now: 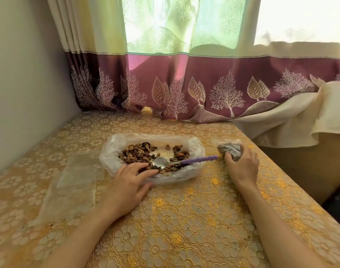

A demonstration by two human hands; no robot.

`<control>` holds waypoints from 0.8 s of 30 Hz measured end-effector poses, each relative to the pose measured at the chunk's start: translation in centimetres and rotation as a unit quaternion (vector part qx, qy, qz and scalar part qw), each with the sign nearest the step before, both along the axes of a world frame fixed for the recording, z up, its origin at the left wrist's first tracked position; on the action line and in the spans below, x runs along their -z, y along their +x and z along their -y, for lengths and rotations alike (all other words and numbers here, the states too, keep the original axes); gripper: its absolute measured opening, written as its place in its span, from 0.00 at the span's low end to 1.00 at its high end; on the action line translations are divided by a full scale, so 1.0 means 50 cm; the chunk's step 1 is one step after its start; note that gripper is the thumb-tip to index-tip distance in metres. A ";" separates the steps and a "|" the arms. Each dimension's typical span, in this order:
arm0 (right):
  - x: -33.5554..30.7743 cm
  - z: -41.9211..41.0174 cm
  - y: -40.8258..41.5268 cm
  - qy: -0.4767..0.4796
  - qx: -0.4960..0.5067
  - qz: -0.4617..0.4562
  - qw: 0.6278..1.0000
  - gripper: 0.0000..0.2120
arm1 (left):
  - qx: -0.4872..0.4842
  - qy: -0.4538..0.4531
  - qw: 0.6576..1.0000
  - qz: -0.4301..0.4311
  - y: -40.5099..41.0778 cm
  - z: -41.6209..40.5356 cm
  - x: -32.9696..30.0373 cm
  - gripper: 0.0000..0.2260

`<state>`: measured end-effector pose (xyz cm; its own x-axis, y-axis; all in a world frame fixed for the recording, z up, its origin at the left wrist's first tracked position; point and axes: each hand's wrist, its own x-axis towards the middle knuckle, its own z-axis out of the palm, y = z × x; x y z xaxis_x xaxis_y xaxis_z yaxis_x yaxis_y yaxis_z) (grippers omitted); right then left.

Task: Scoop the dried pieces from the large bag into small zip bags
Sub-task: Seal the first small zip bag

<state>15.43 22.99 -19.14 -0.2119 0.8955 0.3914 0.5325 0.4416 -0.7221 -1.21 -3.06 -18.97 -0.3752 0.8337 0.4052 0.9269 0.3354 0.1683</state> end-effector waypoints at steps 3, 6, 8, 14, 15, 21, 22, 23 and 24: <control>-0.001 0.001 0.003 0.002 0.004 0.063 0.998 0.29 | 0.003 0.001 1.000 0.002 0.001 -0.001 0.000 0.19; -0.010 0.011 0.012 0.020 0.006 0.089 0.996 0.31 | 0.006 0.002 1.000 0.015 -0.002 0.002 0.001 0.20; -0.028 0.028 0.016 0.068 -0.001 0.055 0.996 0.29 | 0.007 0.009 0.999 0.035 0.000 0.002 -0.005 0.20; -0.073 0.188 -0.028 0.253 -0.200 -0.063 0.944 0.17 | -0.023 0.092 0.992 0.079 -0.003 0.012 -0.061 0.16; -0.068 0.221 -0.042 0.264 -0.253 -0.047 0.930 0.18 | -0.035 0.105 0.990 0.091 -0.010 0.025 -0.070 0.15; -0.019 0.358 -0.140 0.280 -0.483 0.123 0.821 0.23 | -0.173 0.041 0.978 0.111 -0.087 0.168 -0.083 0.15; -0.016 0.369 -0.158 0.276 -0.493 0.133 0.814 0.23 | -0.192 0.026 0.974 0.120 -0.098 0.192 -0.077 0.17; -0.014 0.379 -0.174 0.272 -0.498 0.144 0.811 0.24 | -0.206 0.008 0.970 0.128 -0.108 0.213 -0.071 0.20; -0.012 0.387 -0.189 0.268 -0.500 0.157 0.809 0.25 | -0.215 -0.014 0.967 0.133 -0.115 0.229 -0.064 0.23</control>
